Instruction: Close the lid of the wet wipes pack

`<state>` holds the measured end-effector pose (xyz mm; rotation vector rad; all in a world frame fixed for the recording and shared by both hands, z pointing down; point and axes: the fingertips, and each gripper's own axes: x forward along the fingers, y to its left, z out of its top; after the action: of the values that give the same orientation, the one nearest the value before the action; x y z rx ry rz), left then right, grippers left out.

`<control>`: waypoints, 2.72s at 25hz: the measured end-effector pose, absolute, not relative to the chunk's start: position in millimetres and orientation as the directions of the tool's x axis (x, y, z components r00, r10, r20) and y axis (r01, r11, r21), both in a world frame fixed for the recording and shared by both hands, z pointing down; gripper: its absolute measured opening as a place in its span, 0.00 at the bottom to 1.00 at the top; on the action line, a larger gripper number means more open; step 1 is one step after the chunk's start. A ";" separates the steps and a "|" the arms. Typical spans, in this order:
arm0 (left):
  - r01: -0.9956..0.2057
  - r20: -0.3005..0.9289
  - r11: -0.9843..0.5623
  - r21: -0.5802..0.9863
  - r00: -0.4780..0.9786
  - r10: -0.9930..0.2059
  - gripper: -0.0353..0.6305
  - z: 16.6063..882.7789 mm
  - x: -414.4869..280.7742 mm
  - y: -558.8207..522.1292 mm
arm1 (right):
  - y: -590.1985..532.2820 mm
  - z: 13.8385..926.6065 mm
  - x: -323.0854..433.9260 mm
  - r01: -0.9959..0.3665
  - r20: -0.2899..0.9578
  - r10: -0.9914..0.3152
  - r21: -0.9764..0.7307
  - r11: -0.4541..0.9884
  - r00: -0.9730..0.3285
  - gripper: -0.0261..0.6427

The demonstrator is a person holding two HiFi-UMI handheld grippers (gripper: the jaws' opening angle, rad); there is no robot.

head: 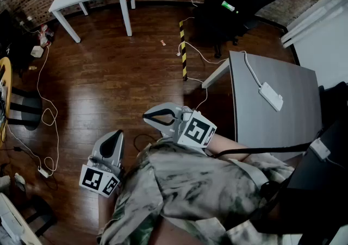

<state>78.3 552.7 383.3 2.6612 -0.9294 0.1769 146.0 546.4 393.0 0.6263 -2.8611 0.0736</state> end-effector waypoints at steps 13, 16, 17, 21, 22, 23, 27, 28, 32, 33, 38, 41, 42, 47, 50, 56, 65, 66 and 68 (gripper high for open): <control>-0.674 0.242 -0.707 0.212 0.738 -0.630 0.05 377.2 133.1 480.6 | 486.9 393.7 224.7 -0.415 0.187 -0.408 0.002 0.910 -0.894 0.04; -0.689 0.242 -0.698 0.197 0.724 -0.646 0.05 376.5 129.5 462.2 | 468.2 404.4 232.5 -0.422 0.203 -0.412 -0.007 0.906 -0.888 0.04; -0.692 0.244 -0.694 0.197 0.721 -0.649 0.05 376.3 127.7 457.7 | 462.7 406.1 233.0 -0.421 0.207 -0.410 -0.010 0.907 -0.888 0.04; -0.708 0.250 -0.674 0.212 0.706 -0.663 0.05 382.9 113.8 438.1 | 437.8 407.4 222.3 -0.410 0.203 -0.398 -0.019 0.912 -0.895 0.04; -0.709 0.249 -0.671 0.216 0.705 -0.664 0.06 385.1 108.9 432.6 | 432.0 407.6 216.9 -0.407 0.204 -0.395 -0.020 0.913 -0.896 0.04; -0.709 0.248 -0.671 0.219 0.705 -0.664 0.05 386.6 103.7 426.4 | 426.1 407.9 211.3 -0.406 0.209 -0.393 -0.022 0.914 -0.896 0.04; -0.701 0.232 -0.677 0.224 0.713 -0.661 0.05 383.3 75.8 392.9 | 393.0 403.1 183.5 -0.420 0.225 -0.404 -0.027 0.907 -0.887 0.04; -0.698 0.226 -0.680 0.224 0.716 -0.661 0.05 381.4 66.5 384.6 | 384.7 401.1 173.9 -0.421 0.229 -0.405 -0.025 0.907 -0.885 0.04; -0.687 0.203 -0.691 0.226 0.727 -0.657 0.05 377.9 20.7 348.4 | 350.6 394.2 126.5 -0.423 0.245 -0.409 -0.005 0.906 -0.879 0.04; -0.682 0.199 -0.695 0.228 0.731 -0.652 0.05 377.5 9.3 339.6 | 341.2 391.9 114.8 -0.428 0.248 -0.414 -0.001 0.904 -0.876 0.04; -0.648 0.180 -0.722 0.241 0.761 -0.623 0.05 373.5 -44.2 304.4 | 301.7 381.7 55.9 -0.438 0.254 -0.428 0.018 0.899 -0.867 0.04; -0.631 0.182 -0.737 0.243 0.776 -0.605 0.05 375.5 -75.6 287.9 | 283.3 377.9 21.9 -0.442 0.254 -0.431 0.017 0.897 -0.866 0.04; -0.628 0.185 -0.739 0.243 0.778 -0.600 0.05 377.0 -85.1 281.6 | 276.8 376.6 12.5 -0.447 0.252 -0.436 0.016 0.894 -0.864 0.04; -0.635 0.184 -0.727 0.260 0.772 -0.608 0.05 383.7 -113.5 250.7 | 247.7 376.9 -10.9 -0.455 0.260 -0.444 0.016 0.890 -0.858 0.04; -0.643 0.186 -0.719 0.264 0.766 -0.616 0.05 387.1 -117.8 226.9 | 225.5 381.7 -12.9 -0.457 0.262 -0.444 0.011 0.889 -0.857 0.04; -0.660 0.204 -0.707 0.254 0.751 -0.628 0.05 393.8 -118.3 167.8 | 160.2 390.8 -16.1 -0.437 0.239 -0.428 0.016 0.899 -0.872 0.04; -0.679 0.229 -0.695 0.238 0.734 -0.639 0.05 381.1 -87.7 42.5 | 34.7 389.1 7.4 -0.406 0.213 -0.399 0.012 0.914 -0.892 0.04; -0.679 0.230 -0.695 0.235 0.734 -0.639 0.05 381.2 -83.3 29.7 | 22.5 390.8 11.3 -0.405 0.215 -0.398 0.010 0.914 -0.892 0.04; -0.680 0.231 -0.695 0.233 0.733 -0.639 0.05 381.6 -73.8 5.4 | -1.1 394.5 19.4 -0.404 0.216 -0.395 0.004 0.915 -0.893 0.04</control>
<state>-73.8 5.4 381.6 2.6341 -1.0303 0.1901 19.4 -1.1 394.5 0.6052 -2.8643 0.0600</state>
